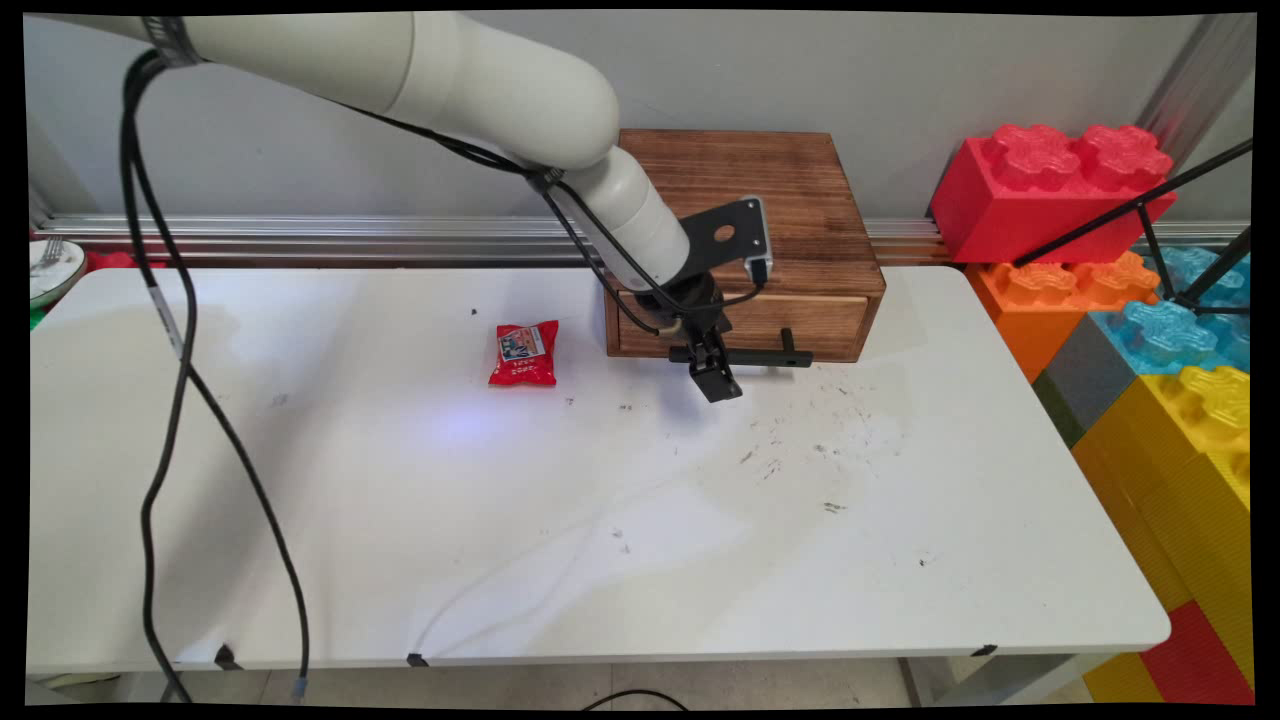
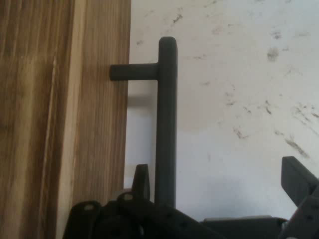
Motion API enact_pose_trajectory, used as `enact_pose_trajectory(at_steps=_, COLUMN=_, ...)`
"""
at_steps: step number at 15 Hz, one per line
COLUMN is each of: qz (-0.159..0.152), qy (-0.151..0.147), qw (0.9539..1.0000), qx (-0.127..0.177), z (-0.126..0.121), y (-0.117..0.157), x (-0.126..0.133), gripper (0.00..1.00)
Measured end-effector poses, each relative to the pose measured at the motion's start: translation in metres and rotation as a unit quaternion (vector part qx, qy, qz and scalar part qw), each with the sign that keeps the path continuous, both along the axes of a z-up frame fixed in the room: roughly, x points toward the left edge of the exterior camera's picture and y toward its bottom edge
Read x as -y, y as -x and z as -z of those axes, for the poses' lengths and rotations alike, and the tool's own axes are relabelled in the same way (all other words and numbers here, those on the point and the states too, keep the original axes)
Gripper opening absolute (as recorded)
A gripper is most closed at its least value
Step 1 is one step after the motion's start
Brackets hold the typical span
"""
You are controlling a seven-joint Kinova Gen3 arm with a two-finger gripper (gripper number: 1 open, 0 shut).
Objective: Open the drawer
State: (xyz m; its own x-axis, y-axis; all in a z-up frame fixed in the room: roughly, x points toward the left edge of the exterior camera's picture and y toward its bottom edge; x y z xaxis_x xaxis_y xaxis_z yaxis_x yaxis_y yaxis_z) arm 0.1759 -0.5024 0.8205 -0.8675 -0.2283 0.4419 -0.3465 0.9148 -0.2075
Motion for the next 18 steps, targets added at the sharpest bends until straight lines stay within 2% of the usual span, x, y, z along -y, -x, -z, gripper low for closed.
enact_pose_trajectory(at_steps=18, qz=-0.006, qy=0.004, qw=1.0, qx=0.0, z=0.044, y=0.017, x=0.013, gripper=1.0)
